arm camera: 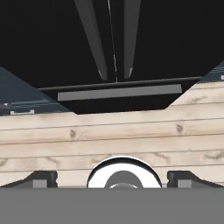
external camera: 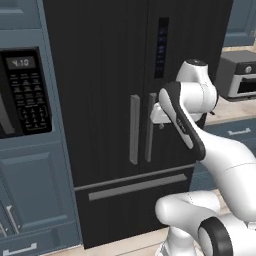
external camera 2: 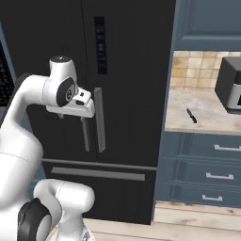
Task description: Retrieve the butter from the fridge and place it on a plate on the dining table. Then retrieve the butter knife by the fridge and place it near the plate.
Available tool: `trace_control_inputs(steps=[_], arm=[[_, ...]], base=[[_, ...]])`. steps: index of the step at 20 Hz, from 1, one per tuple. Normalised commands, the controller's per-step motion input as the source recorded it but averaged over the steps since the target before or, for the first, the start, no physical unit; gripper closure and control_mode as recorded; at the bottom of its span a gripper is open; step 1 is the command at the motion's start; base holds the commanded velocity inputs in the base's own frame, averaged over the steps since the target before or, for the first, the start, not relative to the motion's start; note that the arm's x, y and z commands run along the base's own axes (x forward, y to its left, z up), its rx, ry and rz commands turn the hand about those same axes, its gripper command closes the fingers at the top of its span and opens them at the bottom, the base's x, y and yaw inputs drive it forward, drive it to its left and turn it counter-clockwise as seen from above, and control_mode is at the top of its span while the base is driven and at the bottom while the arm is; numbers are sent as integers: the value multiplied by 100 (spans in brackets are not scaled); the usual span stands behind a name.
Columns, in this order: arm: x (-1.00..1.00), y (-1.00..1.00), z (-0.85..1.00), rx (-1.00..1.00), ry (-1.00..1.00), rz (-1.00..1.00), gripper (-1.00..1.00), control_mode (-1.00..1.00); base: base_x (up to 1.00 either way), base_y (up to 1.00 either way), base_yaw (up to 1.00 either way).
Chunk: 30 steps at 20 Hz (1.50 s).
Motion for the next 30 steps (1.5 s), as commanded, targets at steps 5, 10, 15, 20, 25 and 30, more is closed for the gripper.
trace_control_inputs(steps=[5, 10, 15, 20, 25, 30], arm=[[2, 0, 0, 0, 1, 0, -100, -100], [33, 0, -2, 0, -15, 2, -100, -100], [65, -47, -29, 1, -7, 0, -100, -100], [32, -16, -35, -6, -12, 0, -100, -100], [22, 3, 0, 0, -3, 0, -100, -100], [39, 8, 0, 0, -4, 0, -100, -100]], base=[[-2, 0, 0], [0, 0, 0], [0, 0, 0], [0, 0, 0], [0, 0, 0], [0, 0, 0]])
